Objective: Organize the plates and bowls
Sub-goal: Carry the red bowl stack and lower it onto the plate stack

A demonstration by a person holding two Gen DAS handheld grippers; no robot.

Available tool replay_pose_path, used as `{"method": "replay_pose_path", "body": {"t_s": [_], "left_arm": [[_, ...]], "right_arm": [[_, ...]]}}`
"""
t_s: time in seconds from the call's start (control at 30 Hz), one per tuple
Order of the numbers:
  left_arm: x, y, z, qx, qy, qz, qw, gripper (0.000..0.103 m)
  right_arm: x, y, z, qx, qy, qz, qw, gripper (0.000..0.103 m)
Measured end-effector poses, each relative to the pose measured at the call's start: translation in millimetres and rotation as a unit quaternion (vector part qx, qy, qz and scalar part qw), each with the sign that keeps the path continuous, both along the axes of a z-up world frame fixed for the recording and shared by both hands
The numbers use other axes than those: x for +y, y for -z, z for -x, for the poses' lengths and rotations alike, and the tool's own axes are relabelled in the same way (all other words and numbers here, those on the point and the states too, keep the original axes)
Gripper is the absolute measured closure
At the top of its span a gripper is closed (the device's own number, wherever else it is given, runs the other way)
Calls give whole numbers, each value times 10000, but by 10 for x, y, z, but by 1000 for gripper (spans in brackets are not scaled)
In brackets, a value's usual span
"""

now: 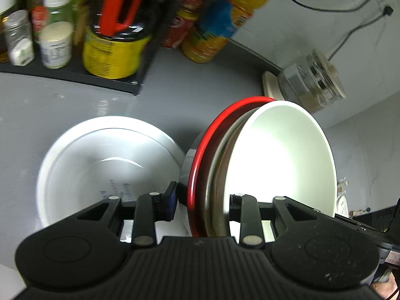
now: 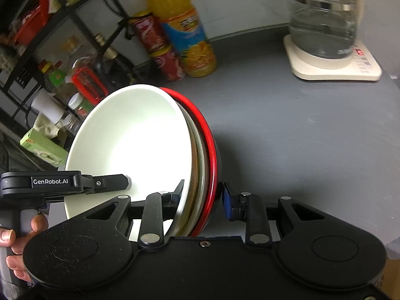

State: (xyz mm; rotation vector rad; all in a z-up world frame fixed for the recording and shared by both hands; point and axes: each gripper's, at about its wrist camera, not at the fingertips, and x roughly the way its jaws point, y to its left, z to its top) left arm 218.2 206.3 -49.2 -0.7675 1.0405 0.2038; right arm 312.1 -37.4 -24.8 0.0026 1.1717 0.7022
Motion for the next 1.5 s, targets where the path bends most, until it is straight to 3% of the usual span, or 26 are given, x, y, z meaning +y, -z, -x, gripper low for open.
{"method": "replay_pose_path", "body": {"t_s": [0.73,1.5], "left_arm": [[585,187,677,302,-919,11,9953,73],[771,453,696,651,-779,193,9946,73]], "right_arm": [[804,190,299,258,-859,65,9959,74],[928,459,401,602,-698,357,9951,74]]}}
